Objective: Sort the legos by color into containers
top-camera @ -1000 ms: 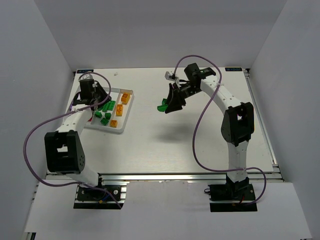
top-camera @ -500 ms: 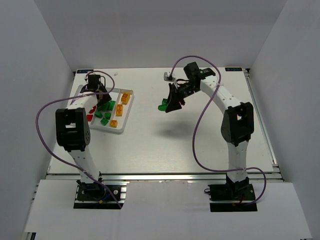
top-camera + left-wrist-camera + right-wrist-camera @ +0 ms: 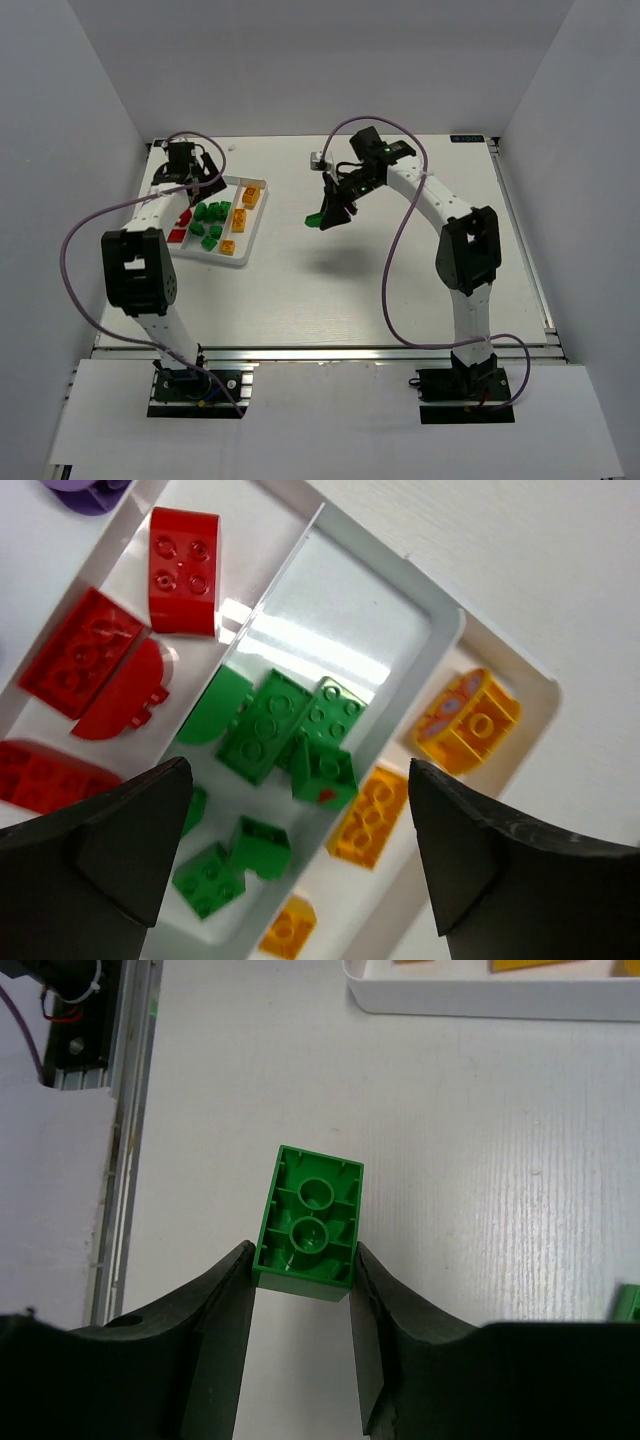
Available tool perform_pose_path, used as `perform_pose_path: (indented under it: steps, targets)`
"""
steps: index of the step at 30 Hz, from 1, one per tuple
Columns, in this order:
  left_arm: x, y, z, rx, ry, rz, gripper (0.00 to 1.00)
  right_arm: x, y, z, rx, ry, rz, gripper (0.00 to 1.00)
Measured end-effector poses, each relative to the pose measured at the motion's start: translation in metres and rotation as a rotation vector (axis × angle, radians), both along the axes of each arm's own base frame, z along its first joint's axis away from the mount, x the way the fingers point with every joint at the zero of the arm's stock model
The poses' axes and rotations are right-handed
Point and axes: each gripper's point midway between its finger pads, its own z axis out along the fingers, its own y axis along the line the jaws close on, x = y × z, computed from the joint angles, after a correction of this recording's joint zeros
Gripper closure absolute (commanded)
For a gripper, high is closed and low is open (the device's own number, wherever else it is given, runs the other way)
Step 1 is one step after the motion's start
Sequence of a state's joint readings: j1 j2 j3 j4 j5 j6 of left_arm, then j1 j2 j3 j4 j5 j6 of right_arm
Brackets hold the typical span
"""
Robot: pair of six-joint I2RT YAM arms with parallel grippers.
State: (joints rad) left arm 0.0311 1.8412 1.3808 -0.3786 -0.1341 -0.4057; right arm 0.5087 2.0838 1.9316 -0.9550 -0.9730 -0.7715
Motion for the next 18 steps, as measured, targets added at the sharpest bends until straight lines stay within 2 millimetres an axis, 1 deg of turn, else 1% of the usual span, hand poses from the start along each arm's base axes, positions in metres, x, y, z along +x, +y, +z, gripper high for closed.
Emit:
perform_pose_path:
  steps: [3, 5, 6, 7, 10, 12, 15, 18]
  targets:
    - [-0.014, 0.000, 0.038, 0.010, -0.067, -0.011, 0.02, 0.000, 0.012, -0.002, -0.014, -0.037, 0.003, 1.00]
    - [-0.028, 0.000, 0.070, 0.019, -0.139, -0.017, 0.02, 0.002, 0.023, -0.002, -0.017, -0.072, -0.002, 1.00]
    - [-0.034, 0.000, 0.081, 0.023, -0.160, -0.018, 0.02, 0.002, 0.028, -0.002, -0.017, -0.091, -0.002, 1.00]
    - [-0.045, 0.000, 0.099, 0.027, -0.202, -0.018, 0.02, 0.003, 0.035, -0.001, -0.016, -0.109, -0.005, 1.00]
    - [-0.072, 0.000, 0.131, 0.036, -0.268, -0.013, 0.02, 0.004, 0.058, 0.003, 0.006, -0.170, -0.005, 1.00]
    - [-0.087, 0.000, 0.144, 0.036, -0.292, -0.008, 0.02, 0.003, 0.077, 0.008, 0.034, -0.207, -0.009, 1.00]
    - [-0.109, 0.002, 0.153, 0.031, -0.296, 0.013, 0.02, 0.004, 0.109, 0.013, 0.091, -0.247, -0.022, 1.00]
    - [-0.126, 0.005, 0.163, 0.028, -0.309, 0.042, 0.02, 0.004, 0.142, 0.010, 0.137, -0.259, -0.044, 1.00]
